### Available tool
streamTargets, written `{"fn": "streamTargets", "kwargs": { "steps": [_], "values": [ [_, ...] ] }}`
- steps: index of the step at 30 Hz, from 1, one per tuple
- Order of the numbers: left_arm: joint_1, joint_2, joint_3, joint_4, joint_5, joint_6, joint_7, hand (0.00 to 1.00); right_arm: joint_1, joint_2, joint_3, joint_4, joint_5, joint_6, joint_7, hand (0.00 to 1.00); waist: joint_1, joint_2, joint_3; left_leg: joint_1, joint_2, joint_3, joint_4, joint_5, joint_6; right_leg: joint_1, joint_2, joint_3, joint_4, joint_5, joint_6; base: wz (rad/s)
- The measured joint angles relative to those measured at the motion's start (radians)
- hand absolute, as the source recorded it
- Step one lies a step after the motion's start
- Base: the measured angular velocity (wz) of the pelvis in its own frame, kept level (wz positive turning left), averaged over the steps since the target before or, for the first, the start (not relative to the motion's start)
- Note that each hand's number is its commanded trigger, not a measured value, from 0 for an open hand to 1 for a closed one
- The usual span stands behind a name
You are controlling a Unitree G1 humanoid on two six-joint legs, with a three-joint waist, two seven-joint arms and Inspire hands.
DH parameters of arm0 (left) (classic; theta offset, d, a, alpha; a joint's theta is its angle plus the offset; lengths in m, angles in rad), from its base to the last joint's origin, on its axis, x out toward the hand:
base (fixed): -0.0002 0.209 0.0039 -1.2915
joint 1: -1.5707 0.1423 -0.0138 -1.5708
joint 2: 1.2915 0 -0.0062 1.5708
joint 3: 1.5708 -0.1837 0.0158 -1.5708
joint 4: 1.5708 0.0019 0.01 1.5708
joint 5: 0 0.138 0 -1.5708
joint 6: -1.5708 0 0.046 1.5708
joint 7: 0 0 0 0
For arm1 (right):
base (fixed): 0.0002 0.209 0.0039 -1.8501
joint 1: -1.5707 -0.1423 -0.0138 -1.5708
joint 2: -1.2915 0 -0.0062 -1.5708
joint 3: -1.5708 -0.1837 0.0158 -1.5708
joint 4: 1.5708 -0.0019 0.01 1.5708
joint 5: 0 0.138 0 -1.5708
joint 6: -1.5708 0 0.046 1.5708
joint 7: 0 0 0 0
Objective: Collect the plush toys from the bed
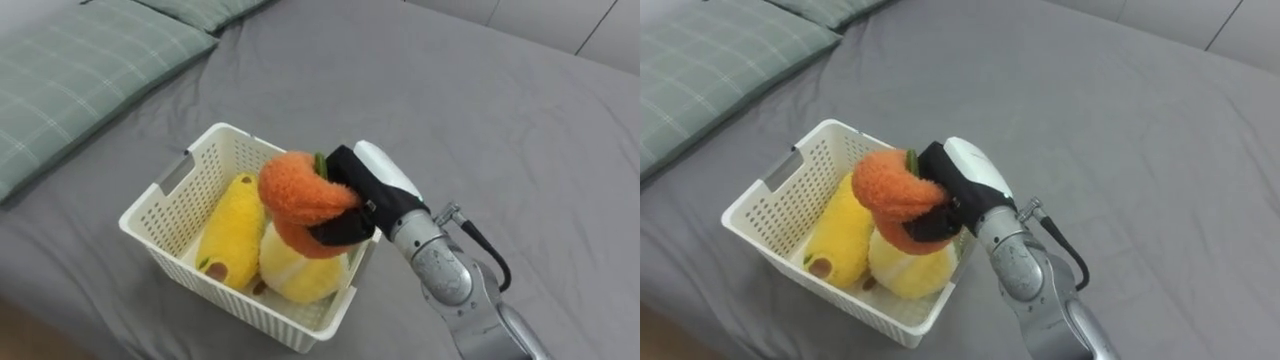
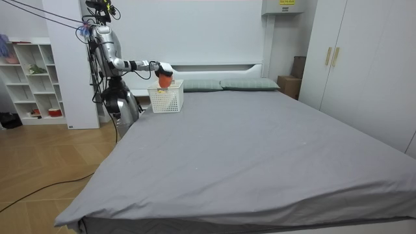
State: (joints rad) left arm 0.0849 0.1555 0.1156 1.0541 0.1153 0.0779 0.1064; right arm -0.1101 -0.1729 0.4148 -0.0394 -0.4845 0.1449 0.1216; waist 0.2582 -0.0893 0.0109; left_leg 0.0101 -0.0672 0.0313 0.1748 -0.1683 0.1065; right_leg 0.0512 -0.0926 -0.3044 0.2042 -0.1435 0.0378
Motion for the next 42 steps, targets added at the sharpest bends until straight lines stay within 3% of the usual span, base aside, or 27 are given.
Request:
{"fn": "streamTargets", "kwargs": {
  "steps": [13,35,42],
  "values": [
    [0.003,0.000,-0.001,0.000,0.004,-0.001,0.017,0.00,0.019,-0.002,0.002,0.050,0.002,-0.002,0.000,0.00,0.023,-0.004,-0.0006,0.000,0.000,0.001,-0.006,-0.001,0.002,-0.001,0.001,-0.006,-0.006,0.001,0.001,0.00],
    [0.016,-0.001,0.000,0.005,0.003,-0.006,0.037,0.00,0.043,-0.001,-0.007,0.068,0.005,-0.004,-0.017,0.00,0.017,-0.006,0.0009,0.000,0.000,0.001,-0.004,-0.003,0.003,-0.001,0.001,0.001,-0.003,0.001,0.001,0.00],
    [0.016,-0.001,0.012,0.021,0.004,-0.034,0.037,0.00,0.045,0.001,-0.017,0.064,0.008,-0.053,-0.049,0.00,-0.012,-0.005,-0.0001,0.002,0.000,0.008,-0.004,-0.003,0.004,-0.001,0.000,0.004,-0.004,0.001,0.001,-0.01]
  ]
}}
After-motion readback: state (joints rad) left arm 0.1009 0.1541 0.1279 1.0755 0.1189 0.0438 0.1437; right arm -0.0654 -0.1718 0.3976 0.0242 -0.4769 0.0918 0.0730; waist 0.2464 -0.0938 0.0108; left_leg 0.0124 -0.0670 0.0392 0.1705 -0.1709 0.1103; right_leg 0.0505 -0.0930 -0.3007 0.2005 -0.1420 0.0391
